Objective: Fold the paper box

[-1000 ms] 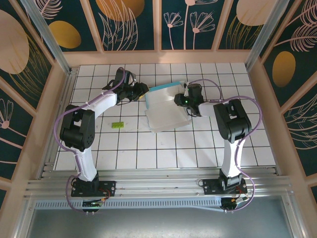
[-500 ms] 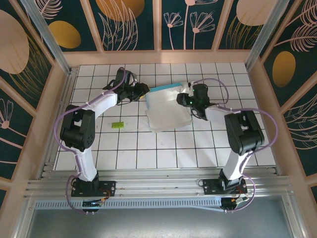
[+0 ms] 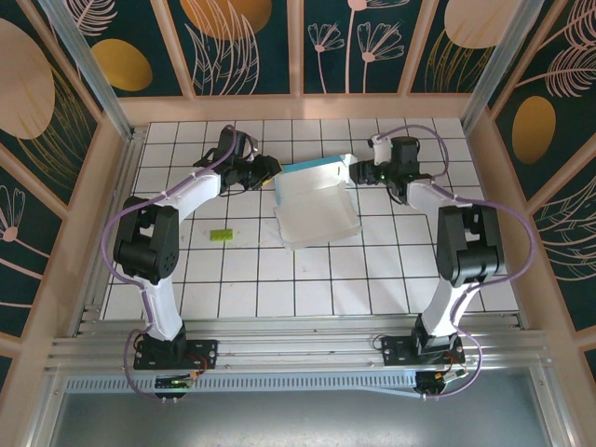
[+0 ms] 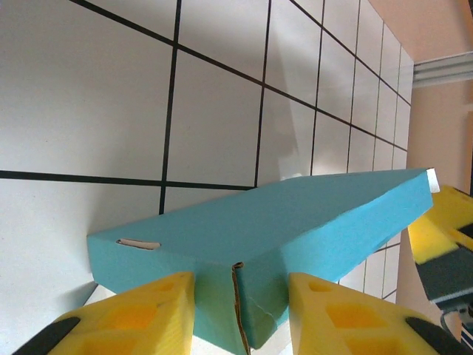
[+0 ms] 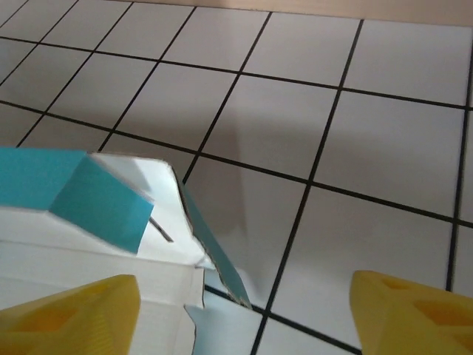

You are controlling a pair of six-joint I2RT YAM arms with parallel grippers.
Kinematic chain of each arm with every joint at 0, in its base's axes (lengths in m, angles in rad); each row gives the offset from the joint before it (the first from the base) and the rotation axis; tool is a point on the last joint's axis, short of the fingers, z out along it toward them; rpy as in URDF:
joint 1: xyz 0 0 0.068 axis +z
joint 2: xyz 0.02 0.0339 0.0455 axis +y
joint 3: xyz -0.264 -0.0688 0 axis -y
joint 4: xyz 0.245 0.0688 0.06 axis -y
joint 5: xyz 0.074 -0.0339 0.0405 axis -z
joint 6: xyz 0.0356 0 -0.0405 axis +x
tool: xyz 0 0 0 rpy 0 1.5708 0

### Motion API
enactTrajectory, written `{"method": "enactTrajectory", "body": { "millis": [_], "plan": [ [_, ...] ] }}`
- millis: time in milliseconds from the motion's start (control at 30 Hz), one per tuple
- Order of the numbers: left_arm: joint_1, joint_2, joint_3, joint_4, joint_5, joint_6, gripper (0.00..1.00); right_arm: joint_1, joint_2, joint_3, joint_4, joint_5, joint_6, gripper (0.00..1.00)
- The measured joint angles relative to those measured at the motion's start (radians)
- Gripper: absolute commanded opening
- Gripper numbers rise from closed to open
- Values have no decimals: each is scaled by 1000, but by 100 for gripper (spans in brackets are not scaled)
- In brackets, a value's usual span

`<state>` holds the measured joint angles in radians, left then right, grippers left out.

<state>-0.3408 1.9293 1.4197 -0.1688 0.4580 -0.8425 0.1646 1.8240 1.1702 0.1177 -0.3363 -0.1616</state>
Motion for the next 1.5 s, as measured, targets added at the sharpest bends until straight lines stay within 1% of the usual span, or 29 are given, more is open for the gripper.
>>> {"method": "enactTrajectory", "body": {
  "millis": [100, 167, 300, 467, 600, 800, 1100, 1400, 1500],
  "plan": [
    [0, 0, 3, -3, -3, 0, 36, 1, 59, 43, -17, -34, -42, 61],
    [0, 0, 5, -7, -3, 0, 36, 1, 92, 68, -28, -47, -57, 54],
    [0, 0, 11, -15, -3, 1, 36, 2, 127, 95, -49, -55, -62, 36],
    [0, 5, 17, -18, -3, 3, 36, 11, 127, 88, -56, -54, -40, 24],
    [-2, 10, 21, -17, -2, 4, 36, 29, 119, 42, -47, -46, 8, 16],
    [-13, 13, 21, -14, -2, 3, 36, 47, 90, 23, -56, -22, 140, 17],
    [-21, 13, 21, -7, -11, 2, 36, 117, 36, -8, -85, 55, 249, 13],
    [-32, 13, 21, -6, -26, 3, 35, 121, 35, 13, -139, 70, 361, 13],
    [-34, 13, 21, -6, -27, 3, 37, 129, 36, 13, -140, 72, 409, 12]
  ]
}}
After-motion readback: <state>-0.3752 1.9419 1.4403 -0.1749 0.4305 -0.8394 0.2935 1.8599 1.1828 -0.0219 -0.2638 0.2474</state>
